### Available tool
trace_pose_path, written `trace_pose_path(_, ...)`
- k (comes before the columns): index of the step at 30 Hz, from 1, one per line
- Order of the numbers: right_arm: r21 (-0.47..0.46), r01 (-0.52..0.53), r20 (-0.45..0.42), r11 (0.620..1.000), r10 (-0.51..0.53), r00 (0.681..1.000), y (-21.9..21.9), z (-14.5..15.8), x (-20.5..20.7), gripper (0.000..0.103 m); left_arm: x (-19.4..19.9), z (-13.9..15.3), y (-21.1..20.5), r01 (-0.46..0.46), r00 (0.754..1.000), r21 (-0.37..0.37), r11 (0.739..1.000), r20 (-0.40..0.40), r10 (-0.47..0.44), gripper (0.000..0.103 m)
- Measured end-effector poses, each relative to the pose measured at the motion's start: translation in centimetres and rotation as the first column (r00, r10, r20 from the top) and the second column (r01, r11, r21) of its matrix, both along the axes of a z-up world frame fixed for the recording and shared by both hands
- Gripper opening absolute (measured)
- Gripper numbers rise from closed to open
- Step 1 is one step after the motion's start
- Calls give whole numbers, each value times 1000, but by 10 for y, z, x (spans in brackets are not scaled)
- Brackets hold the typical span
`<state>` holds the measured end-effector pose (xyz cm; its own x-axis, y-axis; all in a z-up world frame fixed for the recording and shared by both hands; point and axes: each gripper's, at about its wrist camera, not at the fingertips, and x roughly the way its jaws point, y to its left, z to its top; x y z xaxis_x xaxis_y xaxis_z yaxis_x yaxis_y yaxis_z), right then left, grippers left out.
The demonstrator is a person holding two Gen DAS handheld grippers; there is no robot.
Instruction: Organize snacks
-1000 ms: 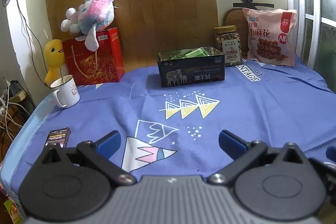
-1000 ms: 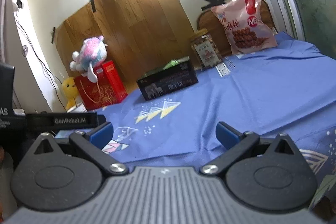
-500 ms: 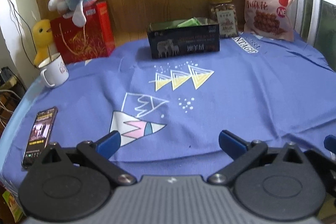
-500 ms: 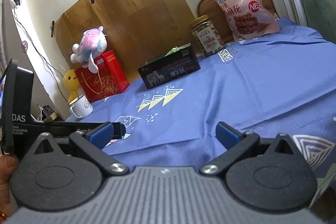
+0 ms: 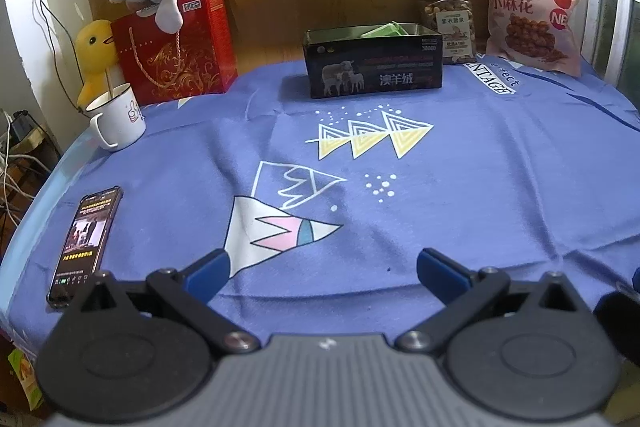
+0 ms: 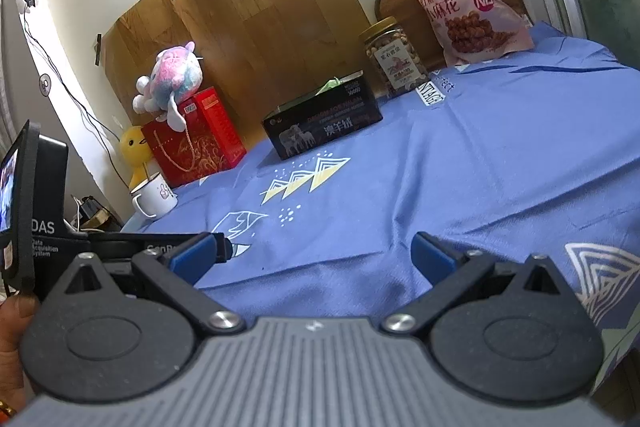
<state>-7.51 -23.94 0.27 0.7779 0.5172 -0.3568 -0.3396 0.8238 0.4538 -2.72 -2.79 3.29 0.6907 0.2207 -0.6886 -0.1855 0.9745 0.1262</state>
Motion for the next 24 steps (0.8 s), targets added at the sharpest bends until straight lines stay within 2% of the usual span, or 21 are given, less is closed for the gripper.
trace_pose_path(9,1,6,-1,1000,-6,1000,0,-2,0,103,-1,-1,1,-1,1000,-1,1000,2,1,103)
trace_pose_path(24,1,-6,-13,1000,6,1000,1,-3,3,103,-1,-3,6,-31,999,49,998,22,30,103)
